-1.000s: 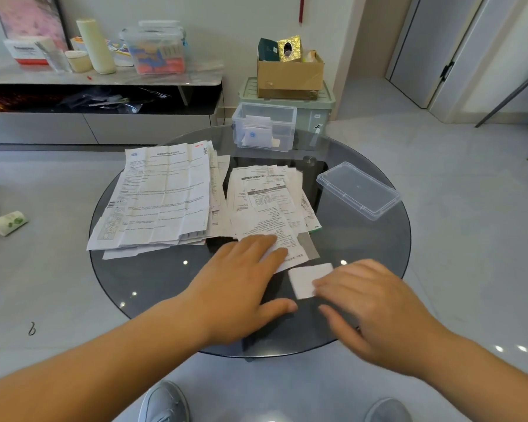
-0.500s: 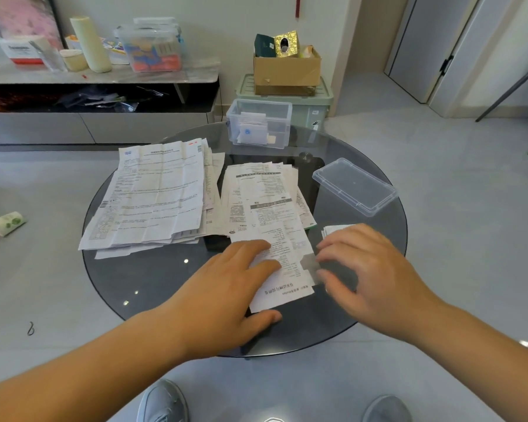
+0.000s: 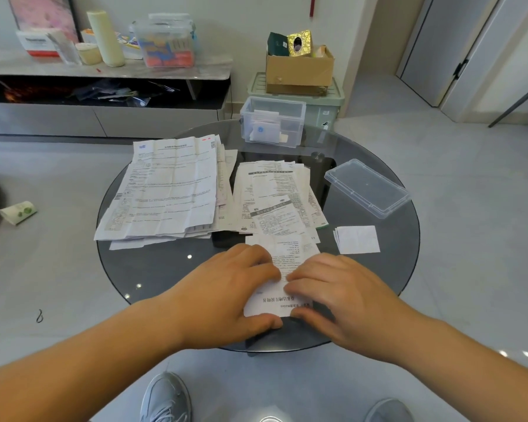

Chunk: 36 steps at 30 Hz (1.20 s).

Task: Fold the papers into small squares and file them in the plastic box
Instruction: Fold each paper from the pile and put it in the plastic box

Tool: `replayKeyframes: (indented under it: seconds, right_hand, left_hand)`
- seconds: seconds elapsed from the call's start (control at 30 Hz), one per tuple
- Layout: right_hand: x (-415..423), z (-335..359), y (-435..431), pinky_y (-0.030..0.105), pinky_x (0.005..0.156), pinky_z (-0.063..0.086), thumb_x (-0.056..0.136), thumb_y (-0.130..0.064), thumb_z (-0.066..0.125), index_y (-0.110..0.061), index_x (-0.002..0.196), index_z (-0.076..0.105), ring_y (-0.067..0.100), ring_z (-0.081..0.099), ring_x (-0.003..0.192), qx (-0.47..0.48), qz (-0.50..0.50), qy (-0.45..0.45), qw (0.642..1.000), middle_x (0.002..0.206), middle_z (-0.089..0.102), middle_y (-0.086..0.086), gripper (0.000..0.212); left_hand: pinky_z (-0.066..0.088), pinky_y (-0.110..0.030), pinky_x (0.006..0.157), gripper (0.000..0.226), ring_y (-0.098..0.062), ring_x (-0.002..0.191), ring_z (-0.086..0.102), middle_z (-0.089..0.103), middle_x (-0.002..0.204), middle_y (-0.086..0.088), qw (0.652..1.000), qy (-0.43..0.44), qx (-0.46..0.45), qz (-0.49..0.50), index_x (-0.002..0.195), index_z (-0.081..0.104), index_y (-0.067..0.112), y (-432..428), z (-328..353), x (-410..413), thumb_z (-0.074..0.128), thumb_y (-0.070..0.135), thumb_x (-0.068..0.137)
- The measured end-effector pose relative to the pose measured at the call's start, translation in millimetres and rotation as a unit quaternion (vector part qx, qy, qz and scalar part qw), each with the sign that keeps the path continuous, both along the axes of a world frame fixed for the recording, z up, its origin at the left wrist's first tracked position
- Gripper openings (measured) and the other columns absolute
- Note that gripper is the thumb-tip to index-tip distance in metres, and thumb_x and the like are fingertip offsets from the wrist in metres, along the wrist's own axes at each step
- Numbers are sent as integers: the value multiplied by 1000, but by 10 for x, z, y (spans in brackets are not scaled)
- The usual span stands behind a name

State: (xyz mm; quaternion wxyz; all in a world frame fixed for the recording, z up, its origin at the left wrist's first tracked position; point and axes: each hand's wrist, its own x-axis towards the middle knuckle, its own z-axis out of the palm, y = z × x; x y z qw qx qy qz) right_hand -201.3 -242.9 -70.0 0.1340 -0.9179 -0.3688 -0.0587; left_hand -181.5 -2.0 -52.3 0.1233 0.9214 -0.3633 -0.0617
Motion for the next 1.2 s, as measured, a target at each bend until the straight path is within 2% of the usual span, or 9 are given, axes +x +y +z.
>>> replayKeyframes:
  seconds: [0.2,0.43,0.6,0.7,0.8,0.87,1.0,1.1,1.2]
  right_hand:
    - [-20,-8,61,21,91,42,89,-41,68,-34,117,65,1,51,105,77,-66,76,992,114,64,-19,29]
    - [65,51,101,13,80,40,91,-35,69,-34,95,72,-2,52,101,143,-123,153,970,96,62,-27,4]
    - [29,134,78,11,89,41,79,-58,73,-39,121,61,-5,47,110,95,-116,178,972,110,51,-34,48]
    - [10,120,75,7,94,33,78,-65,70,-37,134,53,-4,44,117,45,-89,131,986,127,53,-25,65]
    - [7,61,84,14,95,39,83,-58,70,-34,132,55,6,53,116,43,-82,80,992,129,59,-16,57]
    - [15,33,106,19,88,48,85,-53,69,-31,125,59,8,58,109,45,-77,49,995,123,62,-13,47]
    - [75,30,154,13,78,48,91,-48,58,-28,113,65,3,58,97,73,-90,41,992,111,66,-14,30]
    - [147,70,185,8,68,37,98,-40,55,-33,93,65,-4,54,84,131,-126,84,980,90,62,-22,13]
    - [251,104,229,10,66,40,98,-39,56,-36,93,64,-3,56,87,171,-176,150,958,88,60,-26,10]
  left_hand:
    - [42,-29,103,48,-8,119,44,49,129,14,999,22,-25,15,128,58,38,0,14,23,54,62,88]
    - [48,-24,94,19,1,107,50,57,111,23,992,61,-85,74,102,71,34,32,3,113,67,49,91]
    - [50,-20,85,10,3,97,56,62,100,18,972,140,-139,128,87,74,30,15,41,157,72,40,90]
    - [51,-19,79,15,1,86,61,67,92,13,946,198,-179,182,80,73,25,-16,64,186,71,35,91]
    - [46,-24,62,30,-10,62,54,68,85,-7,934,231,-178,206,82,70,10,-27,74,225,66,36,95]
    - [40,-25,56,41,-15,61,47,62,84,-20,924,252,-186,221,87,64,-2,-38,79,226,63,38,97]
    - [33,-23,52,47,-16,61,40,48,70,-7,913,261,-197,245,84,56,-6,-71,68,230,58,39,99]
    - [45,-28,64,60,-21,65,51,60,75,-3,913,257,-207,238,83,58,7,-81,92,223,43,63,98]
    - [53,-33,80,63,-15,85,62,67,95,5,933,210,-193,219,99,62,25,-45,114,180,37,81,87]
